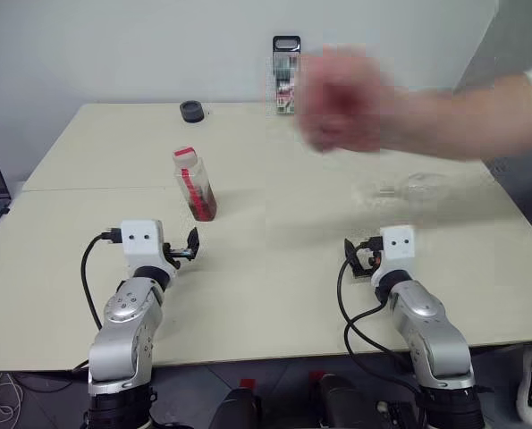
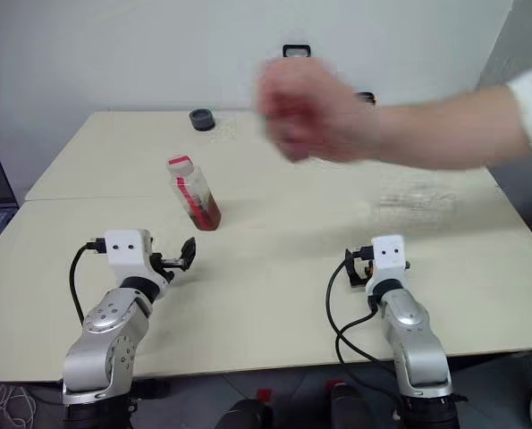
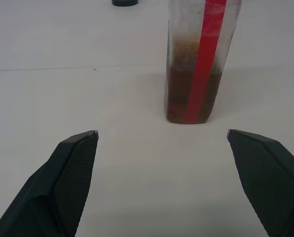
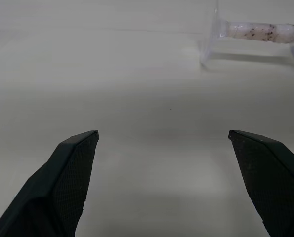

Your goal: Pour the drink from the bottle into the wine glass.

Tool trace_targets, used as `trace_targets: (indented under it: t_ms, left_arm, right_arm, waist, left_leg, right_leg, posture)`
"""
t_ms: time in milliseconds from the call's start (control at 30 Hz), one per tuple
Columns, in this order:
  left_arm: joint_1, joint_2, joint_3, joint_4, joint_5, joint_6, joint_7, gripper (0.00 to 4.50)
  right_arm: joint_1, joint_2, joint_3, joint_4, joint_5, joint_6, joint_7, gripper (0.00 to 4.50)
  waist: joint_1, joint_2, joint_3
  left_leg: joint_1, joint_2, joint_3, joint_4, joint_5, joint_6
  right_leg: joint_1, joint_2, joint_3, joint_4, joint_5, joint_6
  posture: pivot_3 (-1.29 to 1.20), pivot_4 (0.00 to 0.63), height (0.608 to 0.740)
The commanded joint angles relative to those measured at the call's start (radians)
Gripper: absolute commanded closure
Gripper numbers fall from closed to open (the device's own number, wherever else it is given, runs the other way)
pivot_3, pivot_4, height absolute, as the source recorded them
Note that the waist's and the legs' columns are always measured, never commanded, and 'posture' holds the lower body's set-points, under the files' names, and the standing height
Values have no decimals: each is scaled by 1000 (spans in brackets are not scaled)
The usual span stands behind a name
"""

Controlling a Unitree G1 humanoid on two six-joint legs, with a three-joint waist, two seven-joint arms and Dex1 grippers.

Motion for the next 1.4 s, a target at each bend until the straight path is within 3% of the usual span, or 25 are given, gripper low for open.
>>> trace_targets:
  t_ms: [33, 700, 867, 1033, 1267, 1400]
  left_arm:
    - [-1, 16, -4, -60, -9, 9, -12, 39]
    - [20, 0, -7, -78, -26, 3, -3, 39]
    - [5, 5, -15, -61, -21, -2, -6, 39]
    - [-26, 17, -12, -33, -21, -3, -12, 39]
    - [-67, 34, -17, 10, -15, -18, -29, 39]
    - [-89, 35, -15, 33, -8, -29, -23, 39]
  right_arm:
    - [-1, -13, -17, -37, -1, -27, 4, 0]
    - [-20, -19, -15, -18, 0, -56, 5, 0]
    - [-87, -37, -22, 5, 15, -87, 38, 0]
    - [-281, -93, -67, 28, 213, -97, 272, 0]
    - [-442, -299, -2, 23, 482, 41, 716, 0]
    - [-495, -344, 30, 36, 525, 74, 792, 0]
  waist:
    - [0, 0, 0]
    - [0, 0, 0]
    - [0, 0, 0]
    - [-2, 0, 1]
    - [0, 0, 2]
    - [1, 0, 2]
  left_leg:
    - [0, 0, 0, 0, 0, 0]
    - [0, 0, 0, 0, 0, 0]
    - [0, 0, 1, 0, 0, 0]
    - [0, 0, 1, 0, 0, 0]
    - [-1, -1, 0, 0, 0, 1]
    - [-2, -1, -1, 0, -1, 1]
  right_leg:
    - [0, 0, 0, 0, 0, 0]
    - [0, 0, 0, 0, 0, 0]
    - [0, 0, 0, 0, 0, 0]
    - [0, 1, -1, 0, 0, 0]
    - [0, 0, -2, -2, 0, 0]
    - [0, -1, -2, -3, 0, 0]
  posture:
    - [0, 150, 740]
    - [0, 150, 740]
    - [0, 150, 740]
    - [0, 150, 740]
    - [0, 150, 740]
    - [0, 150, 740]
